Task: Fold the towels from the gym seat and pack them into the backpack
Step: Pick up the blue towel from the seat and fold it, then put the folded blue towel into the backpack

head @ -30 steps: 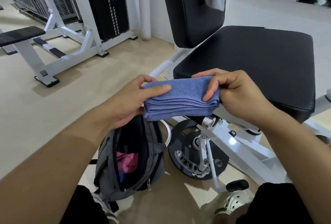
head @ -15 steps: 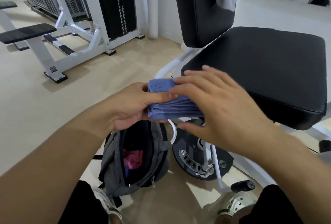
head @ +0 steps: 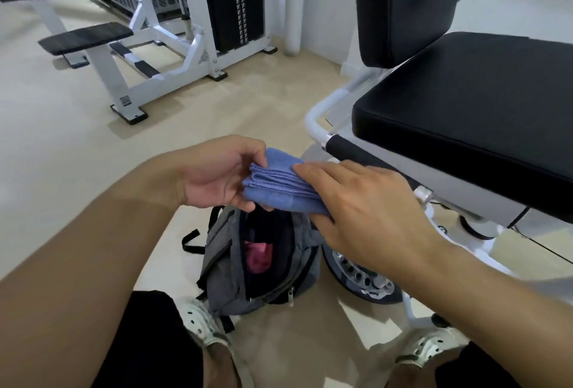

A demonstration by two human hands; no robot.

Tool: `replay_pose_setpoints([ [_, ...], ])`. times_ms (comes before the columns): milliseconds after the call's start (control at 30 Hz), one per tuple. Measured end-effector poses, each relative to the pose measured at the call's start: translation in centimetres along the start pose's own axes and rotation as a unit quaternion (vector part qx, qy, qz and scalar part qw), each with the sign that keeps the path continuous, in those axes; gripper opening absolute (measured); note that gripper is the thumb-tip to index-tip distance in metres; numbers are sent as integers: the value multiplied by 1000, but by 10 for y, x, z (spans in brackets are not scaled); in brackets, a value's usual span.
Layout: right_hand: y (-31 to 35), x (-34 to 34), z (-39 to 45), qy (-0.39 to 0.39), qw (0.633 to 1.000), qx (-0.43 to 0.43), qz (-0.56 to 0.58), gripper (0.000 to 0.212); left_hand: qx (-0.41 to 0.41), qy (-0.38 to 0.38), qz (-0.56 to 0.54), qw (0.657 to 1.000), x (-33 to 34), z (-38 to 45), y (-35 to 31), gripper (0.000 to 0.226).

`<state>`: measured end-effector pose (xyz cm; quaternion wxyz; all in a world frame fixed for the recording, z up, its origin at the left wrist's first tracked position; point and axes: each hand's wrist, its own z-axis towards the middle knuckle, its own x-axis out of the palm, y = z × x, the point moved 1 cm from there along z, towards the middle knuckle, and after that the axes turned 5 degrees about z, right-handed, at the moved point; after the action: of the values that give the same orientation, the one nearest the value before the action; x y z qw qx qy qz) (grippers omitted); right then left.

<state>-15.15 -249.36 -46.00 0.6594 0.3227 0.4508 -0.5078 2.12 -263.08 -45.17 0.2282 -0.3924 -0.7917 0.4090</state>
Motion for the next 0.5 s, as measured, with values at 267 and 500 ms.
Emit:
replay_pose_setpoints([
  [267,9,45,16,101,988,75,94,28,-28,-151,105,982,-19,17,29,35],
  [500,3,120,30,275,906,227,226,30,-87,-266,363,888,-35,53,73,60],
])
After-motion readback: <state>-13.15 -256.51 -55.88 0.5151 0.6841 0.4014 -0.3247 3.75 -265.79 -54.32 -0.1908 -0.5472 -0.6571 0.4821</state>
